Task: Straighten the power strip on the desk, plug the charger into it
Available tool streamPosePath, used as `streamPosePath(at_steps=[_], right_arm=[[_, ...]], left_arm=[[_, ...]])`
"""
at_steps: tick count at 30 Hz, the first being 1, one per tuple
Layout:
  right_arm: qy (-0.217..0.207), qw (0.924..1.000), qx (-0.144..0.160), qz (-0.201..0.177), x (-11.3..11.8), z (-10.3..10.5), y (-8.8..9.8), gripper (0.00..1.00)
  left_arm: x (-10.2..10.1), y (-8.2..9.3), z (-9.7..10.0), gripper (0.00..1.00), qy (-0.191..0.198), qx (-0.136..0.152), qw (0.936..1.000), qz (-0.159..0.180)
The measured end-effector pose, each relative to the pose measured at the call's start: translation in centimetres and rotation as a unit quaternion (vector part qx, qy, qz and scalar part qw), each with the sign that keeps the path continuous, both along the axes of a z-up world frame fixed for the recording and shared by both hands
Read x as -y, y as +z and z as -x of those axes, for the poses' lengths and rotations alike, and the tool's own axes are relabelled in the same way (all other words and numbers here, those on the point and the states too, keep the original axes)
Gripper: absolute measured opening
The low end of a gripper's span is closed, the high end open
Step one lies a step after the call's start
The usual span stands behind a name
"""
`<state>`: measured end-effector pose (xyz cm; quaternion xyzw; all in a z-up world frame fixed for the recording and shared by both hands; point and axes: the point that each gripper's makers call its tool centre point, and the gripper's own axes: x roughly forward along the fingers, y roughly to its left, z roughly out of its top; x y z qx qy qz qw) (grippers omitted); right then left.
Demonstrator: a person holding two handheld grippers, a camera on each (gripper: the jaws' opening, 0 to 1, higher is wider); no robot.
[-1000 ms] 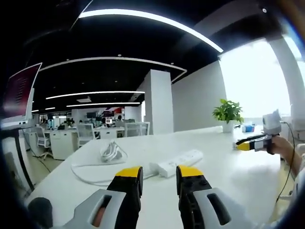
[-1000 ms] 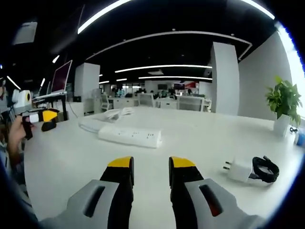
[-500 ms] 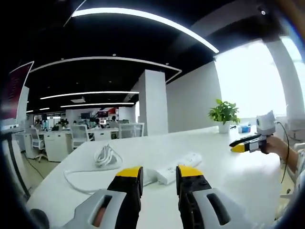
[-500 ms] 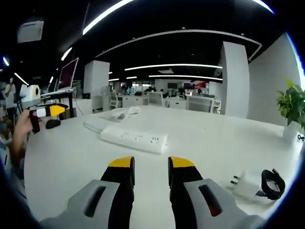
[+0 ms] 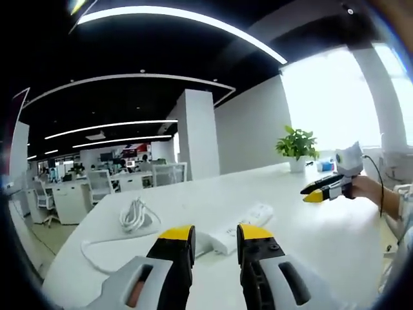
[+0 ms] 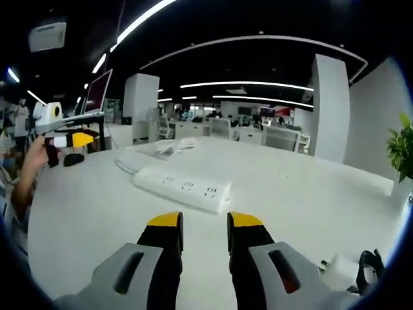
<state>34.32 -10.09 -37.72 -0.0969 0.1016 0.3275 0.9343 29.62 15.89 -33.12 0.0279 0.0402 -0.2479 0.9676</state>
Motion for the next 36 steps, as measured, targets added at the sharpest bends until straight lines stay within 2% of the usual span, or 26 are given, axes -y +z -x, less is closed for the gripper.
streamPosePath(at_steps=[8,19,31,34,36], right_arm=[[0.009,0.9999,0.005,0.005,0.1,-1.1,0.6,0.26],[0.018,0.9998,-0.011,0.005,0.0,-3.0,0.2,0.25],[0.034,0.9986,-0.026,0.032,-1.0,-4.6,-1.2,0.23],[0.041,0.9977,-0.031,0.043,-1.3,-5.0,-1.8,0.23],[0.044,0.9973,-0.037,0.046,-1.3,-5.5,-2.3,0.23]], left_arm=[[0.8,-0.8,-1.2,0.26,-0.016,-0.015,0.9997,-0.012],[1.2,-1.4,-2.9,0.26,-0.021,-0.039,0.9982,-0.041],[1.3,-2.5,-4.4,0.26,-0.024,-0.057,0.9964,-0.058],[1.3,-2.9,-4.8,0.26,-0.029,-0.058,0.9944,-0.084],[1.3,-3.0,-5.2,0.26,-0.03,-0.059,0.9939,-0.088]])
